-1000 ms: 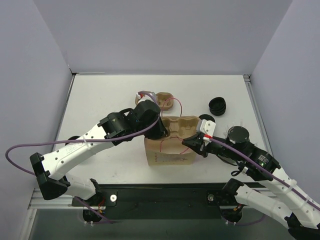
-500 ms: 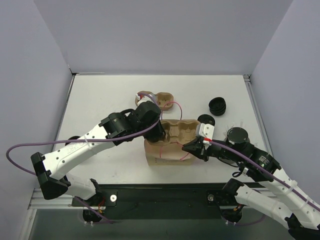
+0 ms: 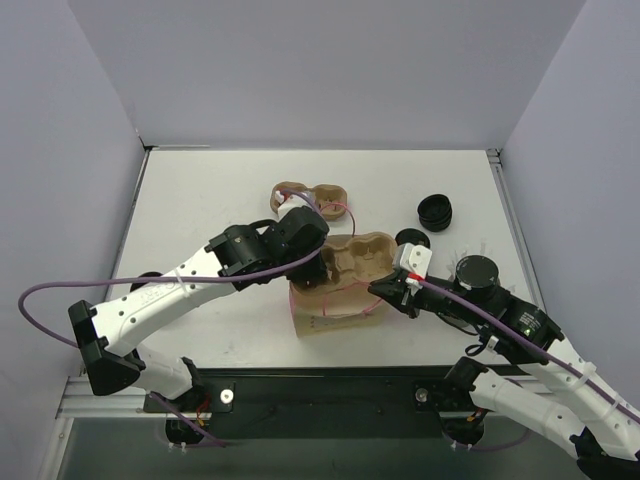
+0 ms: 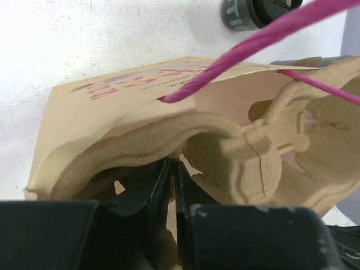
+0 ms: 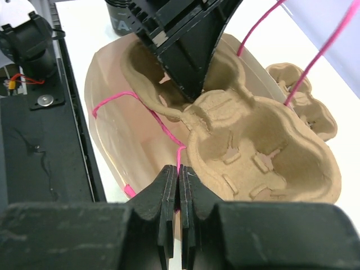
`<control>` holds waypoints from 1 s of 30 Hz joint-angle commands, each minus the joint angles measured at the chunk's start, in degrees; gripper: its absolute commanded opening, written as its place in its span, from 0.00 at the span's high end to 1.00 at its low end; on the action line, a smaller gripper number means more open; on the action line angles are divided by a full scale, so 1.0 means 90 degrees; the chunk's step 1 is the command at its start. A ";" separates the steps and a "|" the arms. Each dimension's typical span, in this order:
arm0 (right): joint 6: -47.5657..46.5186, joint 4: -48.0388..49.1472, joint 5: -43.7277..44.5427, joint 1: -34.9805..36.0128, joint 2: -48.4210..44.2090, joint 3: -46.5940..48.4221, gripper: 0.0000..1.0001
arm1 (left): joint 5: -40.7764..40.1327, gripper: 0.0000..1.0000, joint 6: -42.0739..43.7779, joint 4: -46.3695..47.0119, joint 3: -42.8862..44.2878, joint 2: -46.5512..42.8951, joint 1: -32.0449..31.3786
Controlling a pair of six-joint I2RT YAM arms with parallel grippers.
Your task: Pack the takeout coffee
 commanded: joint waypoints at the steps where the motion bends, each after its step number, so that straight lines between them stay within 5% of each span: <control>1: -0.0091 0.0173 0.0204 -0.0008 -0.0018 0.0048 1.00 | -0.0475 0.81 -0.0143 -0.0576 0.0270 0.0183 -0.0105; 30: -0.0237 0.0016 -0.0138 -0.0047 0.0079 -0.0050 1.00 | -0.1100 0.81 0.0061 -0.1445 0.0865 0.0651 -0.0202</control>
